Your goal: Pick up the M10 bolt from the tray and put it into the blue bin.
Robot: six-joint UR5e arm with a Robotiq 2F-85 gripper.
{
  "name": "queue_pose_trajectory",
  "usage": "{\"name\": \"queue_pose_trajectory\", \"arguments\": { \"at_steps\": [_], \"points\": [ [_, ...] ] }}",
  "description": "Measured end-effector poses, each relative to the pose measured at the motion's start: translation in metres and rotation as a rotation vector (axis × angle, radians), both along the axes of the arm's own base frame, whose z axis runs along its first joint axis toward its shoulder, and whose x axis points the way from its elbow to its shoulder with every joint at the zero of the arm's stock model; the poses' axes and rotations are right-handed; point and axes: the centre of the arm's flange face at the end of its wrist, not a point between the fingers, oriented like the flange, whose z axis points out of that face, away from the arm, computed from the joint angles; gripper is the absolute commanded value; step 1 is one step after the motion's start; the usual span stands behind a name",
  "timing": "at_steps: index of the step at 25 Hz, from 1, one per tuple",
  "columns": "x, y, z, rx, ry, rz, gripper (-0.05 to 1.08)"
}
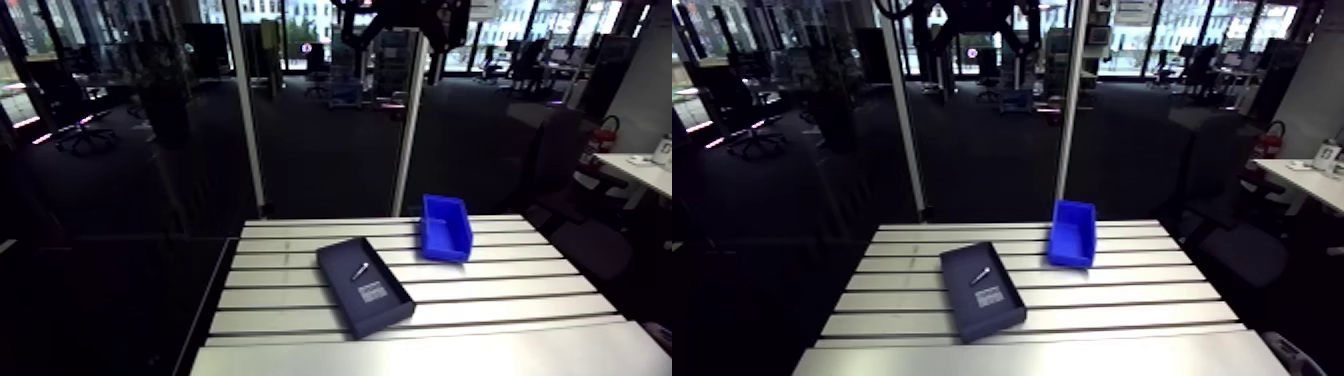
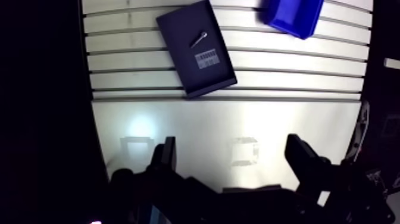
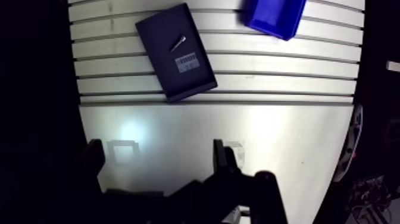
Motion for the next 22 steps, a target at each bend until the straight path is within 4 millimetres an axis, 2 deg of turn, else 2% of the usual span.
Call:
{"name": "queue_pose_trajectory", "arguments": {
  "at_steps": [22],
  "points": [
    [-0.0020,-0.0013,-0.0019,0.002,-0.003,-0.003,0.01]
  ]
}}
